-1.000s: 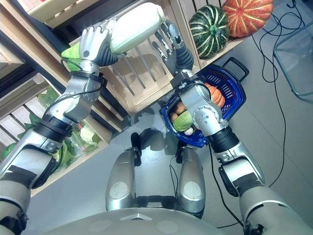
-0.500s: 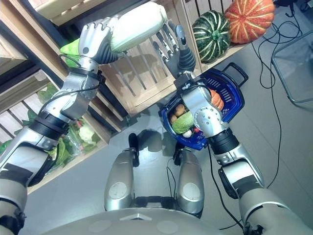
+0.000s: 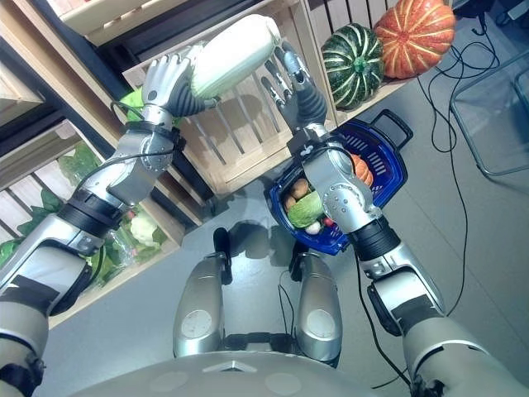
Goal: Pick up fruits and vegetables into the basket
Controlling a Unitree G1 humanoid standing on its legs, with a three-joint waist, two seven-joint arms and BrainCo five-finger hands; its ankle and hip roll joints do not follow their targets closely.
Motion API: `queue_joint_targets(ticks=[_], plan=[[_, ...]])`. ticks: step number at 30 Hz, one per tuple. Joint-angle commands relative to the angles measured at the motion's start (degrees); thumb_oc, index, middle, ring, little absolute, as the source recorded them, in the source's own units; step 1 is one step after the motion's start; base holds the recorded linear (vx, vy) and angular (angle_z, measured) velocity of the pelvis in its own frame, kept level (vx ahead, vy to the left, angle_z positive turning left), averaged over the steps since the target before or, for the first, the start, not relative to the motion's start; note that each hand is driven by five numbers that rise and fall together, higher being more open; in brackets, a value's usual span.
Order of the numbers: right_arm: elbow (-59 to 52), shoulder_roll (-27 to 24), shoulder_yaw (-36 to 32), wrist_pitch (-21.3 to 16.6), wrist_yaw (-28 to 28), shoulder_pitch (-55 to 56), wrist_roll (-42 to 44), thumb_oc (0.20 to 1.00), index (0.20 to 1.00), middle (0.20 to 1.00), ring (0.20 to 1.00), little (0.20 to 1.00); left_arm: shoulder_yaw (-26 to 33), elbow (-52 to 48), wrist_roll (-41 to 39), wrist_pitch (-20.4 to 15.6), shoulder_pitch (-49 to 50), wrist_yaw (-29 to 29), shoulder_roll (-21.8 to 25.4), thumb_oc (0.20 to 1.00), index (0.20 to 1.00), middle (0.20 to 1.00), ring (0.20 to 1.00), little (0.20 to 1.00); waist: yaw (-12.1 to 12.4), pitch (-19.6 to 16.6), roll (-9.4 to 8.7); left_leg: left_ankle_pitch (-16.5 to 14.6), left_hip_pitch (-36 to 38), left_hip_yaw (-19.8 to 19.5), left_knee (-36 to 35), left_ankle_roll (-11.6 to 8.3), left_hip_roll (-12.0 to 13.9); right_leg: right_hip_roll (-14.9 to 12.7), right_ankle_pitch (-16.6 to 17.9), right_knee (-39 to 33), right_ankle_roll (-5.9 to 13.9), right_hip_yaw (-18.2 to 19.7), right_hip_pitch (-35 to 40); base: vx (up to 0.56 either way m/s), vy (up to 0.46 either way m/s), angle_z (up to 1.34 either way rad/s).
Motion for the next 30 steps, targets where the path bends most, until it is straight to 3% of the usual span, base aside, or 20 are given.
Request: queue_joint_targets(ticks=[1,9,15,25,30], plan=[[-6.5,3.5,2.0,-0.3,1.0,-7.0,-8.0,1.0,1.0,1.0,1.0,1.0,-1.6,-3.1,-5.3,-3.3,1.1,2.3,-4.8,0.2,0.2,0.2,0.2,0.2,-1.0,-4.3,1.36,-6.6,3.6,3.4,0.4,1.32,-1.3,-0.4,1.7,-7.4,3.59,1.6,4.3,0.04,0.045,-0.05],[-11.0,-0.4,-3.2,-1.0,-5.4,-4.2,-24.5,1.0,1.0,1.0,1.0,1.0,4.4,-7.0,-10.0,-0.8,7.5,8.8,-8.6,0.2,0.2,0.2,0.2,0.2,-1.4,-5.2,0.97,-7.3,5.8,3.5,-0.9,1.65,-1.7,-0.2,1.6,-8.9,3.94,2.0,6.6,0.01,0.011,-0.02],[-13.0,-2.3,-7.2,-0.8,-11.4,-1.3,-32.6,1.0,1.0,1.0,1.0,1.0,9.2,-8.2,-18.8,-6.0,12.9,10.2,-11.0,0.2,0.2,0.2,0.2,0.2,-1.6,-6.8,1.37,-7.7,8.7,3.4,-2.8,1.87,-2.1,-0.1,1.5,-10.8,4.25,2.4,9.5,0.05,0.037,-0.01],[-10.6,-3.8,-9.6,1.6,-18.2,6.5,-35.2,1.0,1.0,1.0,1.0,1.0,12.1,-9.4,-19.7,-12.1,20.6,12.6,-11.9,0.2,0.2,0.2,0.2,0.2,-1.4,-12.3,1.13,-6.4,14.1,3.4,-8.5,1.7,-2.2,0.2,2.9,-15.0,5.2,2.8,14.0,0.08,0.005,0.02],[-9.1,-3.1,-10.1,0.8,-14.7,11.8,-29.5,1.0,1.0,1.0,1.0,1.0,13.8,-11.4,-18.0,-15.6,24.2,12.6,-11.8,0.2,0.2,0.2,0.2,0.2,-0.8,-14.8,1.08,-5.6,16.4,3.1,-11.6,1.55,-2.4,0.4,3.5,-17.0,5.69,2.5,16.1,0.07,-0.024,0.05]])
